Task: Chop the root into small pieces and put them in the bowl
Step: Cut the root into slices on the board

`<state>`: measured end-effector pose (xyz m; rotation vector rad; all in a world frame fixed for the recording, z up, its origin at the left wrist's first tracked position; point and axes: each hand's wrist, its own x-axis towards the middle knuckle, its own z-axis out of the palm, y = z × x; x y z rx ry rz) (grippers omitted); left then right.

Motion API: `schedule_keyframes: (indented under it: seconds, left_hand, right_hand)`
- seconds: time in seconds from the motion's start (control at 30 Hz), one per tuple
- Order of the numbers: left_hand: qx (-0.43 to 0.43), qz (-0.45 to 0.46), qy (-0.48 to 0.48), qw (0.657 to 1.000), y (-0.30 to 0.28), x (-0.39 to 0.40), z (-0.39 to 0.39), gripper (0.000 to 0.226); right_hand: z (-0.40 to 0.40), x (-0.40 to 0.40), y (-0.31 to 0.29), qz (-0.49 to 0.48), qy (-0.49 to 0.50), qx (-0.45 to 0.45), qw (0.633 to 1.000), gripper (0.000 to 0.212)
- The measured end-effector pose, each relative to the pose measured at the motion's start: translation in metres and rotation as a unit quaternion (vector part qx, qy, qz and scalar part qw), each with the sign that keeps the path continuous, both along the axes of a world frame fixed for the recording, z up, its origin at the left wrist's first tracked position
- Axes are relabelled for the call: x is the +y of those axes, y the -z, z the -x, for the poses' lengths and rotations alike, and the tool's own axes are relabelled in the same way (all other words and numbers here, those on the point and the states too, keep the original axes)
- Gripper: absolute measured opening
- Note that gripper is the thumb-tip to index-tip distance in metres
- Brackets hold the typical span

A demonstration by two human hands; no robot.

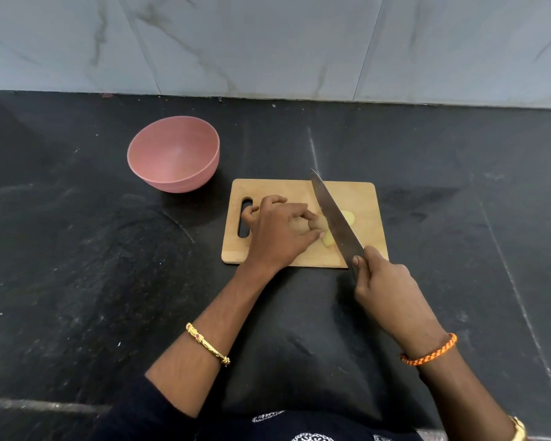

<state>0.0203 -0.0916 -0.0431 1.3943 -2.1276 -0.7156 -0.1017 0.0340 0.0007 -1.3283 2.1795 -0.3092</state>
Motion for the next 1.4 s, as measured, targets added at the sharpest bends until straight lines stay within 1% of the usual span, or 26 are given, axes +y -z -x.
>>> schedule_keyframes:
  seconds: [0.07, 0.27, 0.33, 0.4, 0.47, 0.7, 0.83, 1.03, 1.1, 1.17, 1.27, 1.33, 1.4]
  left_hand:
    - [-0.001, 0.008, 0.000, 1.000, -0.002, 0.001, 0.000, 0.026]
    - [0.000, 0.057, 0.012, 0.998, -0.006, 0.001, -0.004, 0.025]
    - [-0.029, 0.052, 0.022, 0.998, -0.008, 0.000, -0.011, 0.025]
    - [-0.081, 0.046, 0.049, 0.994, -0.010, 0.001, -0.014, 0.026]
    - [-0.100, 0.037, 0.061, 0.992, -0.011, 0.001, -0.015, 0.025]
    - [-0.078, 0.002, 0.032, 0.996, -0.010, -0.005, -0.017, 0.029]
    - [-0.035, -0.026, 0.009, 0.999, -0.009, -0.009, -0.015, 0.030]
    - [-0.038, -0.008, -0.006, 0.999, -0.004, -0.009, -0.015, 0.029]
    - [-0.037, -0.002, -0.013, 0.999, -0.005, -0.008, -0.016, 0.029]
    - [-0.033, 0.002, -0.016, 0.999, -0.006, -0.007, -0.016, 0.029]
    - [-0.028, 0.000, -0.012, 1.000, -0.008, -0.006, -0.015, 0.042]
    - [-0.029, -0.008, -0.011, 0.999, -0.010, -0.006, -0.015, 0.055]
    - [-0.025, -0.012, -0.013, 1.000, -0.012, -0.005, -0.015, 0.063]
  right_hand:
    - [0.000, 0.000, 0.001, -0.001, 0.001, -0.004, 1.000, 0.023]
    - [-0.003, 0.002, -0.002, -0.003, -0.001, -0.005, 1.000, 0.022]
    - [-0.008, 0.006, -0.002, 0.007, -0.006, -0.007, 1.000, 0.023]
    - [-0.012, 0.007, -0.001, 0.007, -0.010, -0.010, 1.000, 0.023]
    - [-0.015, 0.006, 0.001, -0.003, -0.010, -0.014, 1.000, 0.022]
    - [-0.018, 0.003, 0.003, -0.036, -0.018, -0.024, 0.999, 0.022]
    - [-0.026, -0.001, 0.005, -0.055, -0.010, -0.009, 0.998, 0.020]
    - [-0.037, -0.022, 0.008, -0.060, -0.012, 0.025, 0.998, 0.003]
    - [-0.034, -0.021, 0.008, -0.062, -0.019, 0.025, 0.998, 0.003]
    - [-0.028, -0.011, 0.004, -0.077, -0.024, 0.018, 0.997, 0.010]
    - [-0.023, 0.005, -0.004, -0.067, -0.018, 0.013, 0.997, 0.019]
    - [-0.026, 0.007, -0.005, -0.046, -0.015, 0.017, 0.999, 0.021]
    - [-0.030, 0.005, -0.003, -0.046, -0.022, 0.025, 0.998, 0.021]
